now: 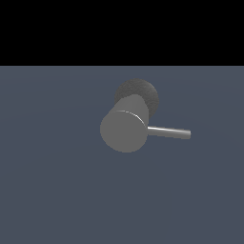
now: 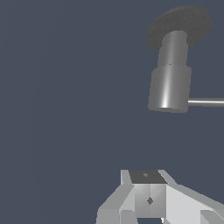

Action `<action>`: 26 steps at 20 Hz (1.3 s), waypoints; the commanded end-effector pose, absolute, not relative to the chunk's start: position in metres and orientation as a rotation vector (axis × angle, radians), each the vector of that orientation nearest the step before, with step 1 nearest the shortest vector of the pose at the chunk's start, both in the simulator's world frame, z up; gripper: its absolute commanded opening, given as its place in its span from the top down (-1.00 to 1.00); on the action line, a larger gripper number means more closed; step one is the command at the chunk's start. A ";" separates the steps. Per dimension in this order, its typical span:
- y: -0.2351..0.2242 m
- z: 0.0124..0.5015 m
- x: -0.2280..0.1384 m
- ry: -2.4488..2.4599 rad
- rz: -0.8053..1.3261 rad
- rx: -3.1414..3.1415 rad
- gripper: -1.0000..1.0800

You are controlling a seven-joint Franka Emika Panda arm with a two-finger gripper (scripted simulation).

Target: Turn on the faucet by rotating a designated handle.

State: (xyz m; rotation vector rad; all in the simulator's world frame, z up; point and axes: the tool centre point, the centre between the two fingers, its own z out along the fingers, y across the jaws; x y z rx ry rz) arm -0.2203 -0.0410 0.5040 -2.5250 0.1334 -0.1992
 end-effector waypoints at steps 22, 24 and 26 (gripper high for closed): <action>-0.108 0.548 -0.190 0.185 -0.422 -1.548 1.00; -0.119 0.547 -0.186 0.204 -0.437 -1.468 1.00; -0.130 0.546 -0.181 0.226 -0.450 -1.388 1.00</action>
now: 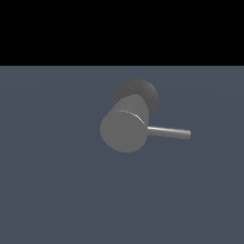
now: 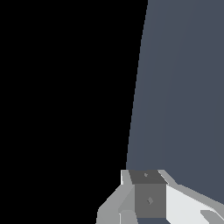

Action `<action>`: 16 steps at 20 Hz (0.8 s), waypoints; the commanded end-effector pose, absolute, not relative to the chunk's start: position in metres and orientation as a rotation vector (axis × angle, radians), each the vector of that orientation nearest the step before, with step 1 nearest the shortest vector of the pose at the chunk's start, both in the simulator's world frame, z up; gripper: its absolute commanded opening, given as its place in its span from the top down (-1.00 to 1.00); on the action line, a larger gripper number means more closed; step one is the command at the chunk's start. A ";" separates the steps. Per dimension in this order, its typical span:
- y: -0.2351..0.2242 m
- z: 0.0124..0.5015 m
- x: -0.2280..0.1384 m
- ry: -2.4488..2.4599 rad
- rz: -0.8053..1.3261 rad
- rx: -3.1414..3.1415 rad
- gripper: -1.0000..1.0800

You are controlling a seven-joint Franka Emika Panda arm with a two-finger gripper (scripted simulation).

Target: Turn on the faucet by rotating a designated handle.

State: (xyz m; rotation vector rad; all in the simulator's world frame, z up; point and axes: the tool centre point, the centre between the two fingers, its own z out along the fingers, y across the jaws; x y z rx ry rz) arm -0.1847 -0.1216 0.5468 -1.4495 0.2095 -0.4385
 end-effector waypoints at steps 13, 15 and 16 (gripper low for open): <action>-0.211 0.503 -0.150 0.429 -0.515 -0.891 1.00; -0.223 0.491 -0.145 0.469 -0.521 -0.819 1.00; -0.229 0.484 -0.142 0.491 -0.524 -0.784 1.00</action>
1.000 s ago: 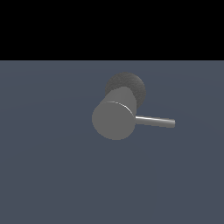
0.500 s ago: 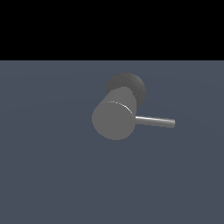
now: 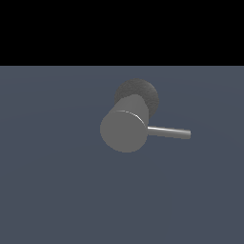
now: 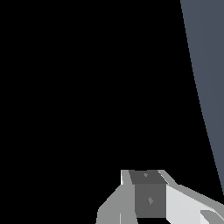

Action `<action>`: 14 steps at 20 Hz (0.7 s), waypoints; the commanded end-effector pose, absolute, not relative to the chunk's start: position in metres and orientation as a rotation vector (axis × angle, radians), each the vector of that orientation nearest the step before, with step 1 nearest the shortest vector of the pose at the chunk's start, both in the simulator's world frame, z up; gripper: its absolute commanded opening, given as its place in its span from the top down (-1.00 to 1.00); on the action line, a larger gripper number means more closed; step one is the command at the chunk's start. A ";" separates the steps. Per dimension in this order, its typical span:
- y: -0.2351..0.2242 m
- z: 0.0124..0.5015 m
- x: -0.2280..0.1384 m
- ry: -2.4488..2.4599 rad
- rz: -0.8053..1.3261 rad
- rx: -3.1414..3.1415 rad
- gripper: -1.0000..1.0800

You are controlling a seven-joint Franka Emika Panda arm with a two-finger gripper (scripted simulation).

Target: Turn on the faucet by rotating a designated handle.

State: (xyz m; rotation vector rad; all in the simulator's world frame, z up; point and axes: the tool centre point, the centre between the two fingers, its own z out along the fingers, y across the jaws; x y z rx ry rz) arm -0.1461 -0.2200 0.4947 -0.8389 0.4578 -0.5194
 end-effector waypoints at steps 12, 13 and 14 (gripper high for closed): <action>-0.288 0.373 -0.116 0.792 -0.539 -0.390 1.00; -0.291 0.362 -0.115 0.821 -0.539 -0.360 1.00; -0.294 0.350 -0.114 0.850 -0.539 -0.331 1.00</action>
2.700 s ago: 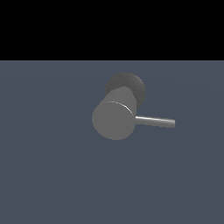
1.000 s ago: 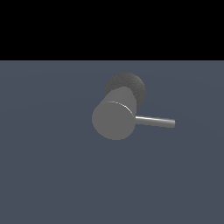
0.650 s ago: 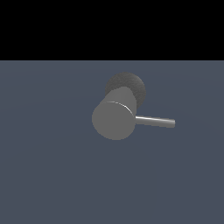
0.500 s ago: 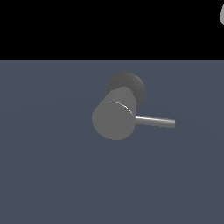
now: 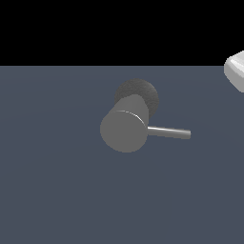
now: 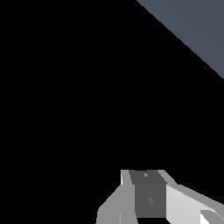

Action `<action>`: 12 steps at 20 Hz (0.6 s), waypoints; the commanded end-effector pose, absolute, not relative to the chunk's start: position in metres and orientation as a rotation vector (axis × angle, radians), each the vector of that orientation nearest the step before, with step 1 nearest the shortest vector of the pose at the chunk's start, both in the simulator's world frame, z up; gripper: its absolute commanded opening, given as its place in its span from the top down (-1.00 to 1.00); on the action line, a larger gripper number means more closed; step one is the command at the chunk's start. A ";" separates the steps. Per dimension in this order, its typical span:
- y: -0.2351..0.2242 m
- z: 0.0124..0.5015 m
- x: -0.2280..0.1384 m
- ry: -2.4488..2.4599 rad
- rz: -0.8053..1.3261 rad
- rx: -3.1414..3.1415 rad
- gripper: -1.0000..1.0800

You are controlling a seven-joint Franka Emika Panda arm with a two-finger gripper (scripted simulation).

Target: Turn on the faucet by rotating a designated handle.

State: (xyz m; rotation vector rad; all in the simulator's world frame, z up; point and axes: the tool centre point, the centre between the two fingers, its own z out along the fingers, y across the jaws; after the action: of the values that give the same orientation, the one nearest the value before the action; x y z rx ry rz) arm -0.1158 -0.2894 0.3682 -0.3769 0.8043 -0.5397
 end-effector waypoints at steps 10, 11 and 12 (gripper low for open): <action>-0.307 0.225 -0.113 1.153 -0.524 -0.078 1.00; -0.307 0.215 -0.114 1.178 -0.522 -0.061 1.00; -0.306 0.205 -0.115 1.202 -0.520 -0.044 1.00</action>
State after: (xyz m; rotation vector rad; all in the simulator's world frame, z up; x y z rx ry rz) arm -0.1134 -0.3069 0.2214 -0.0722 1.1611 -0.5233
